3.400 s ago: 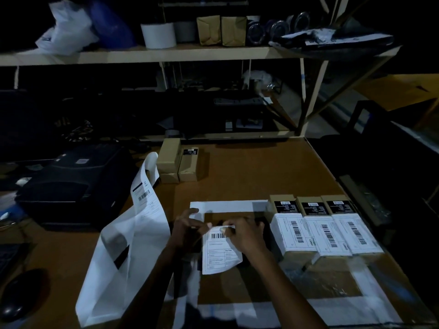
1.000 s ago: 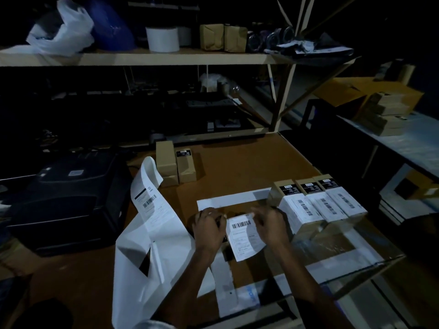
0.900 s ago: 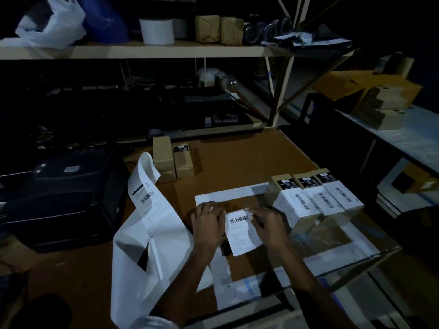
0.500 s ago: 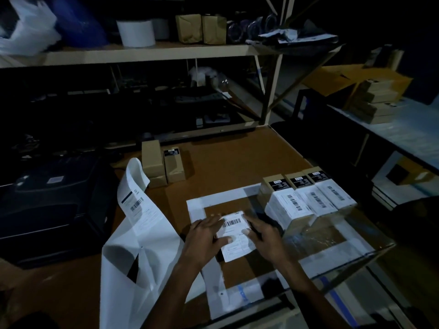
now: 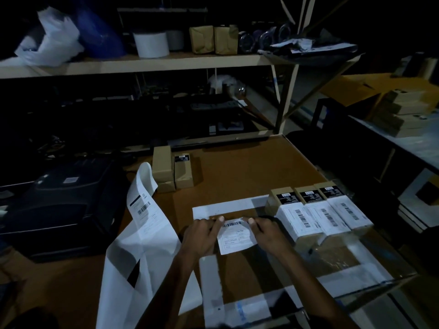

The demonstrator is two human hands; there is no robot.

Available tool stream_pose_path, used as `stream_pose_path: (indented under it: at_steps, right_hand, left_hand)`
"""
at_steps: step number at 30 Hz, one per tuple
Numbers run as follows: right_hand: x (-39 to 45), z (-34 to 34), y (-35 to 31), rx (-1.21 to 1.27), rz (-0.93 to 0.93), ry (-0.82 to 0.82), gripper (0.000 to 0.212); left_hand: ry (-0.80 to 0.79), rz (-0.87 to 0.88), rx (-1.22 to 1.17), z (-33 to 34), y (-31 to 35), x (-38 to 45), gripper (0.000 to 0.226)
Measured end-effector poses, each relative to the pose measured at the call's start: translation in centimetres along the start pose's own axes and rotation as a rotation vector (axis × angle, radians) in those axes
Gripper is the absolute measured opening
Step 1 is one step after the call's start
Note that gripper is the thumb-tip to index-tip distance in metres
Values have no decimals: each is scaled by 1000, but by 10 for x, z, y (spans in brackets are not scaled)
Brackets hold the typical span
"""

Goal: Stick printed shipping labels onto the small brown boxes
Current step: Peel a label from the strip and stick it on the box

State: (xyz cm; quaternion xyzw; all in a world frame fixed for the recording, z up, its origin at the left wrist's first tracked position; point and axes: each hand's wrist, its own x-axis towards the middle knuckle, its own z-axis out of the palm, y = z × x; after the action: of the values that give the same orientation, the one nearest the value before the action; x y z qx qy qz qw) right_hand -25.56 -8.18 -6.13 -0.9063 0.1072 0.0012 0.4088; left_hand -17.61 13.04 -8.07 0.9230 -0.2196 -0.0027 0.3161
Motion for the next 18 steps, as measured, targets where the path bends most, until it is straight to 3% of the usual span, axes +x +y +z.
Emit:
stream_pose_path:
  at_steps: [3,7,12,18]
  right_hand:
    - [8,-3,-3,72,-16,-54,35]
    - [18,-8,-4,79,-71,-52,34]
    - [23,-12,-11,150,-97,-48,32]
    - [26,-15,-10,197,-87,-127,39]
  left_hand:
    - [-19,-18,-26,-5,-5,20,75]
    - [-30,48,-99,-10,-7,29,55]
    - [-8,67,-194,-6,-17,35,75]
    - [-70,-51,-276,-8,-22,53,76]
